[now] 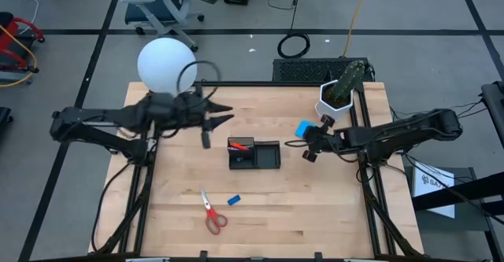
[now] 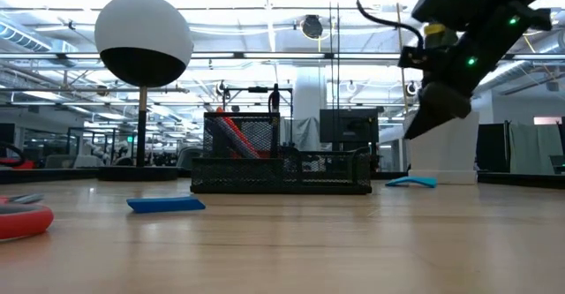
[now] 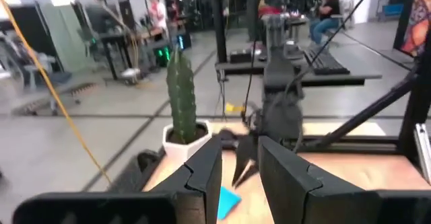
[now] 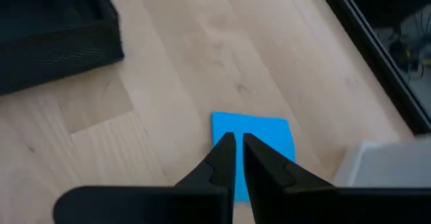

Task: Pick and place office supplies into organizer
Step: Put the blue sticky notes into the black desk organizer

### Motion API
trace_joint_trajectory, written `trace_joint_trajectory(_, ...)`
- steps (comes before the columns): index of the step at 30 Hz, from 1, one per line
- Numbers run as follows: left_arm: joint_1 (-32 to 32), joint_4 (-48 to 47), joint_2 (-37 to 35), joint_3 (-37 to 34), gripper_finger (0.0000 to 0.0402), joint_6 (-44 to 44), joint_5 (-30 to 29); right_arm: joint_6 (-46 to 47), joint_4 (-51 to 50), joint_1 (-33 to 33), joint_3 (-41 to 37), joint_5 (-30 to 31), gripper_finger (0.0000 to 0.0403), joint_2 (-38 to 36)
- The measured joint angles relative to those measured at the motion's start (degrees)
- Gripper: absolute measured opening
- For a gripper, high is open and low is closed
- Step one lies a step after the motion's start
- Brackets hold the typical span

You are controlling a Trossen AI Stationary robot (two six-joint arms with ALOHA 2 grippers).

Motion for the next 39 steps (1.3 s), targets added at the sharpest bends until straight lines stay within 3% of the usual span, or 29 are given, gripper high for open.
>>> trace_joint_trajectory(6, 11.7, 4.0, 8.2, 0.0, 0.0104, -2.3, 15.6, 4.5, -3.9, 0.0, 0.0, -1.3, 0.0016, -4.4)
trace_joint_trajectory(10, 17.7, 12.7, 15.3, 0.0, 0.0104, -5.5, 27.8, 5.1, -3.6, 0.0, 0.0, -5.1, 0.0017, -5.2)
trace_joint_trajectory(13, 20.4, 19.1, 21.2, 0.0, 0.0104, -7.5, 32.9, 6.0, -4.2, 0.0, 0.0, -5.9, 0.0015, -5.2)
trace_joint_trajectory(22, 23.4, 34.4, 38.5, 0.0, 0.0104, -13.2, 39.8, 9.7, -6.9, 0.0, -2.0, -4.0, 0.0001, -5.2)
trace_joint_trajectory(28, 24.1, 41.4, 45.6, 0.0, 0.0104, -16.3, 40.8, 10.6, -4.6, -0.5, -4.9, -4.3, 0.0, -5.2)
trace_joint_trajectory(35, 23.9, 41.1, 51.0, 4.3, 0.0104, -16.7, 39.6, 10.6, -3.2, -0.5, -5.0, -4.2, 0.0, -5.2)
trace_joint_trajectory(39, 23.0, 34.9, 54.1, 10.2, 0.0104, -15.0, 38.4, 10.6, -2.9, -0.5, -5.0, -4.3, 0.0, -5.2)
